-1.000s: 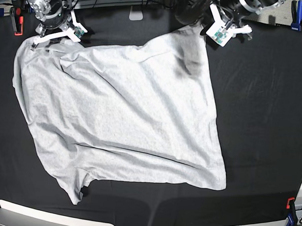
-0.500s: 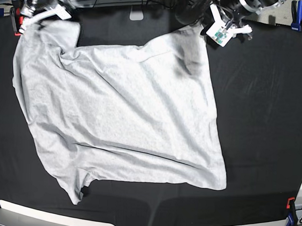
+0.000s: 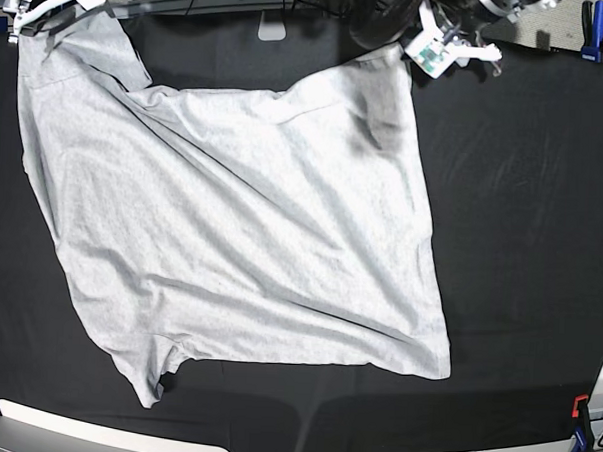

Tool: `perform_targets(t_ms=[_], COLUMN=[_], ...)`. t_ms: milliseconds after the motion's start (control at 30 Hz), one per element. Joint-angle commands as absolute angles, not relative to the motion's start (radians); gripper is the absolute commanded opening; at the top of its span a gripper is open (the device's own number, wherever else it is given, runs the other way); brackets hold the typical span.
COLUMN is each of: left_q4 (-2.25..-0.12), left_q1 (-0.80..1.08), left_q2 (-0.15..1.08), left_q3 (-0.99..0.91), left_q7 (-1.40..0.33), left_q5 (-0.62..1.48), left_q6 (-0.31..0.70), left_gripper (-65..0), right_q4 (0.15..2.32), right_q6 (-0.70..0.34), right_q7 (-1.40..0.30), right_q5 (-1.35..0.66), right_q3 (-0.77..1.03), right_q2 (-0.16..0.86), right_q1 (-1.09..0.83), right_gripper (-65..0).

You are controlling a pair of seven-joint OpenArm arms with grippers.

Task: Layout the t-shirt on the table in an organized manner, then fold the t-shirt properly
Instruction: 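Pull the shoulder edge with both grippers to straighten the shirt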

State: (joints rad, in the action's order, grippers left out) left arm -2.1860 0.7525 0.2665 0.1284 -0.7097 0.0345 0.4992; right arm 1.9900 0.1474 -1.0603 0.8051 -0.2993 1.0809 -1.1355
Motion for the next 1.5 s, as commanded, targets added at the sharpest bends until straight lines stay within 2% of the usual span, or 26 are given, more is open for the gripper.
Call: perform_targets(t_ms=[0,133,200,300,433,733,1000,1133,1267,1333,1467], left_q4=[-2.204,-2.204,-2.204,-2.204,-2.198,-1.97,-1.95,-1.95,-1.95,-1.95,-1.95], left_q1=[0.762,0.762,0.752,0.724,0.684,0.603,0.592,0.587,0.579,0.579,0.579], left_q2=[0.273,0.306,0.308,0.308,0.308,0.308,0.308,0.309,0.314,0.314,0.314], left_q3=[0.153,0.291,0.345,0.416,0.469,0.48,0.482,0.481,0.481,0.482,0.482], left_q7=[-0.683,-0.687,-0.664,-0.657,-0.654,-0.616,-0.598,-0.593,-0.614,-0.623,-0.628], left_q5=[0.016,-0.033,-0.159,-0.284,-0.288,-0.288,-0.405,-0.468,-0.551,-0.56,-0.613], left_q6=[0.503,0.484,0.393,0.316,0.311,0.31,0.308,0.244,0.131,0.123,0.123], left_gripper=[-46.2,-45.8,-45.8,-45.8,-45.8,-45.3,-45.4,-45.4,-45.4,-45.6,-49.9], right_q4=[2.001,2.001,2.001,2.001,2.001,2.001,2.001,2.001,2.001,2.001,2.001], right_q6=[0.158,0.159,0.159,0.166,0.166,0.166,0.166,0.166,0.166,0.166,0.166], right_q7=[-1.078,-1.078,-1.078,-1.073,-1.073,-1.073,-1.073,-1.073,-1.069,-1.068,-1.066], right_q5=[0.817,0.837,0.838,0.838,0.838,0.838,0.836,0.834,0.834,0.835,0.834], right_q3=[-0.295,-0.295,-0.295,-0.295,-0.295,-0.295,-0.295,-0.295,-0.295,-0.295,-0.295], right_q2=[1.094,1.094,1.094,1.094,1.094,1.094,1.094,1.094,1.094,1.094,1.094], right_q1=[-1.145,-1.145,-1.145,-1.145,-1.145,-1.145,-1.145,-1.145,-1.145,-1.145,-1.145], right_gripper=[-65.0,-65.0,-65.0,-65.0,-65.0,-65.0,-65.0,-65.0,-65.0,-65.0,-65.0])
